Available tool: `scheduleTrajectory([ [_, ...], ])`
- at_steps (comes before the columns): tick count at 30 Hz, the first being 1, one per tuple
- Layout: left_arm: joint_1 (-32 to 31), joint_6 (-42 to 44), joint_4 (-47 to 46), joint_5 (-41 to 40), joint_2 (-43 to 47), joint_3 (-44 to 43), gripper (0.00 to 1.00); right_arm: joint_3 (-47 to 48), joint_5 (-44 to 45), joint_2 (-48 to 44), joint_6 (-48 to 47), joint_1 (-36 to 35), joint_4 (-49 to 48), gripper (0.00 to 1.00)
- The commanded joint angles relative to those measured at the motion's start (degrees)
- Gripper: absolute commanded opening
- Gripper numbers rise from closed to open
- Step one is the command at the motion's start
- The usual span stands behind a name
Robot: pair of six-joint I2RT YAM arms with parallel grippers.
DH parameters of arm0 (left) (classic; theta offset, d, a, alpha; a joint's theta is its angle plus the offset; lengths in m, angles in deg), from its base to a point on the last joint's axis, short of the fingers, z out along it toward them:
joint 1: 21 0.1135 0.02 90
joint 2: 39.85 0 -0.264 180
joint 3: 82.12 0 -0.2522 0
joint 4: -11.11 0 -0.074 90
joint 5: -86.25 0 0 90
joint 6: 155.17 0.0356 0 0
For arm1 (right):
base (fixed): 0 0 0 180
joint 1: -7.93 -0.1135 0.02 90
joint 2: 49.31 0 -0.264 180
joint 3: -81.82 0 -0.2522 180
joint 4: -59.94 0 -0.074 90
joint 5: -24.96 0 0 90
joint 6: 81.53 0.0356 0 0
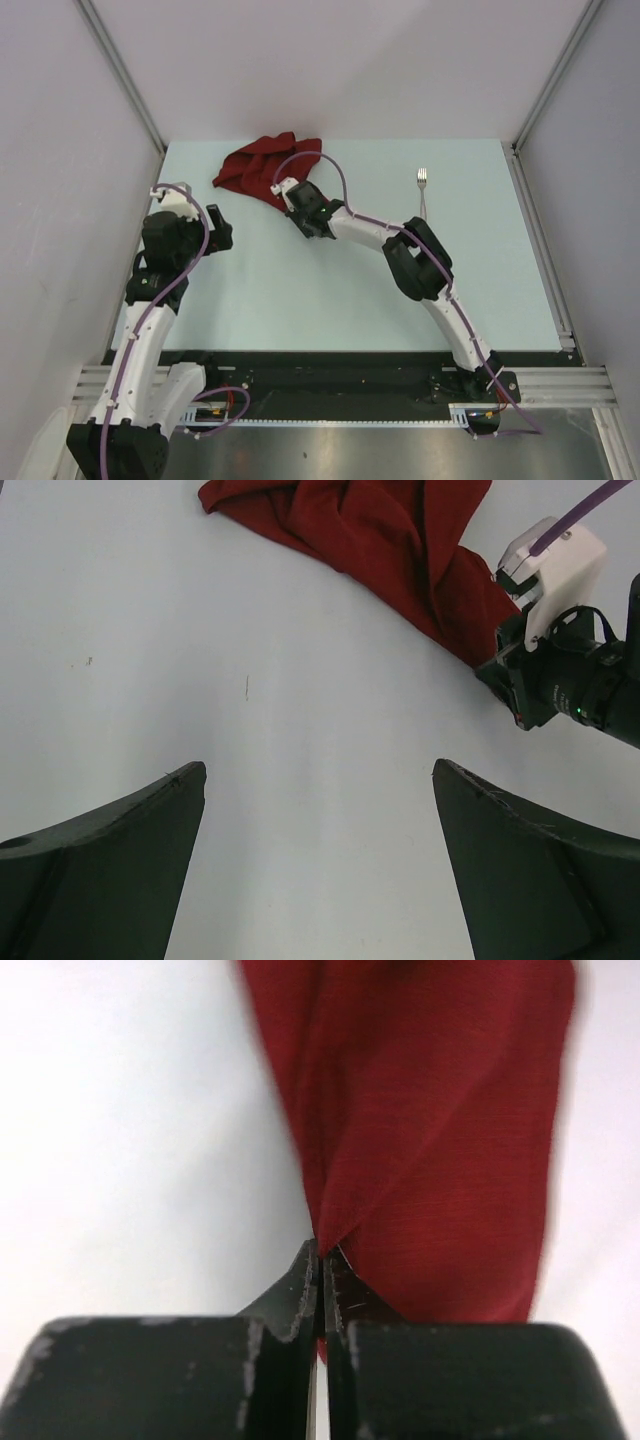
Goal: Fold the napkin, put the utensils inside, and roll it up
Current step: Grab the napkin with the right arm, then move the napkin to the centre of the board
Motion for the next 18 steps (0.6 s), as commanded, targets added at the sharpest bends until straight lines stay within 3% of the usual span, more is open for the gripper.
scheduleTrajectory([
  [1,0.36,1.36,-0.20,-0.49,-0.04,-0.18,1.00,6.93,-17.15,-2.14,1.24,0.62,6.37,0.00],
  [5,0.36,1.45,-0.11,-0.31,0.14,-0.01,1.00,14.07,-31.64,-6.53,5.18,0.01,13.59,0.00],
  [9,0.36,1.36,0.06,-0.14,0.05,-0.01,1.00,11.27,-38.44,-15.14,12.92,1.67,11.76,0.00],
  [13,0.27,1.71,-0.11,0.92,-0.13,-0.01,0.99,-2.85,-40.21,-25.58,23.54,8.78,2.46,0.00],
  [16,-0.17,-0.04,0.41,1.01,-0.74,-0.53,0.94,-18.32,-41.87,-28.51,29.53,18.44,-7.56,0.00],
  [17,-1.48,-2.05,0.33,1.18,-0.83,-0.62,0.93,-21.40,-43.18,-28.78,32.68,21.25,-10.11,0.07],
  [18,-2.62,-3.03,-0.02,1.18,-0.83,-0.53,0.92,-25.96,-43.72,-28.60,33.41,25.63,-12.75,0.26],
])
